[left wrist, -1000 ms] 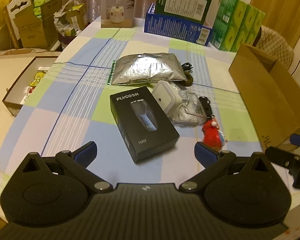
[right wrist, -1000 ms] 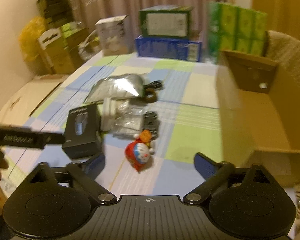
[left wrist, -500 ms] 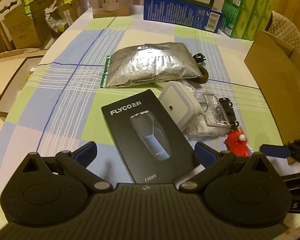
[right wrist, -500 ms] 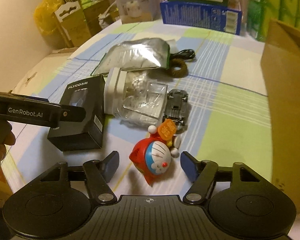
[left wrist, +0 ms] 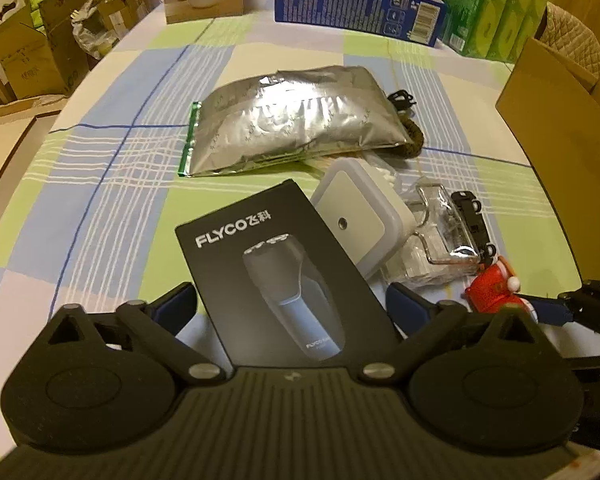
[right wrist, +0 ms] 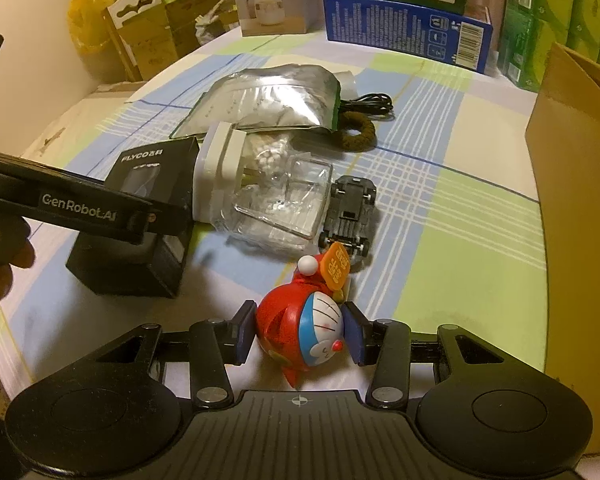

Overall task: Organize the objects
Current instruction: 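Grasp the black FLYCO box with the left tool while the right tool grasps the red Doraemon figure, then carry both items into the cardboard box and open both tools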

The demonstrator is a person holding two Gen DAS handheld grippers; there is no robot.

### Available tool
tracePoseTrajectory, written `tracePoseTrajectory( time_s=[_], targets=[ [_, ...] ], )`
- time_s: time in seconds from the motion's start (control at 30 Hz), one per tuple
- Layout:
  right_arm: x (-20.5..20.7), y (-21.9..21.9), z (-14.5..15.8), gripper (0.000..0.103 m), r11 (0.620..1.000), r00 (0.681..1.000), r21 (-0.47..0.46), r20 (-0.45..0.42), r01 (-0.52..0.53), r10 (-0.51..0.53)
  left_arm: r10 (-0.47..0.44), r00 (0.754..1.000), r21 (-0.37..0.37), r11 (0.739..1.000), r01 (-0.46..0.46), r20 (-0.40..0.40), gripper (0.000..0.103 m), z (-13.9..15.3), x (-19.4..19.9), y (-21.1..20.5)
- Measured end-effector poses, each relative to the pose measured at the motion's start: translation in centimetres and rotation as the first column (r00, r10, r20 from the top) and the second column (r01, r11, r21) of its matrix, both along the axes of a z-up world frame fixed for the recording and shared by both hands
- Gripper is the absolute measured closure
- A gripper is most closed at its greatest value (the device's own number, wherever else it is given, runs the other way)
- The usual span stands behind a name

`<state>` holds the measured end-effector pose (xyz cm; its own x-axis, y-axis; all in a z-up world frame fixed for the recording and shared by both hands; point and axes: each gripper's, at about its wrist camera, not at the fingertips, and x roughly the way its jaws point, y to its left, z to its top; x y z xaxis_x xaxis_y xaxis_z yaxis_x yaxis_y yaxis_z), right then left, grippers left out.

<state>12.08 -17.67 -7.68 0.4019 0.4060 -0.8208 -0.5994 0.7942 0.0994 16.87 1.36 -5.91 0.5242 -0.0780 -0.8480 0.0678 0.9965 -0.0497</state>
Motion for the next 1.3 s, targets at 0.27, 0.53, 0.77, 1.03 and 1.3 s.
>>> tracePoseTrajectory(
  time_s=[0.27,0.53,0.77,1.03,1.3],
  targets=[
    [-0.5,-0.8,0.4,0.061,1.0,1.0,0.011,-0.002,0.025,-0.025,-0.045,0.998,0.041,0.998,0.046,-0.036,0.018,0.4,-1.3,2.4],
    [-0.3,-0.8,0.6,0.061,0.999,0.999,0.03,-0.005,0.036,-0.036,-0.111,0.993,0.052,0.992,0.113,-0.04,0.024,0.5,0.2,2.2],
    [-0.7,-1.1,1.1,0.061,0.998,0.999,0.048,-0.003,0.043,-0.043,-0.128,0.991,0.064,0.989,0.131,-0.048,0.026,0.5,0.3,2.4],
    [-2.0,-1.9,4.4,0.061,0.995,0.998,0.082,0.035,0.054,-0.057,-0.112,0.993,0.048,0.992,0.114,-0.026,0.027,3.1,-1.6,3.2],
    [-3.3,-5.5,11.0,0.061,0.983,0.987,0.151,0.108,0.104,-0.121,-0.157,0.986,0.025,0.987,0.156,0.047,0.027,9.1,-3.7,0.1]
  ],
)
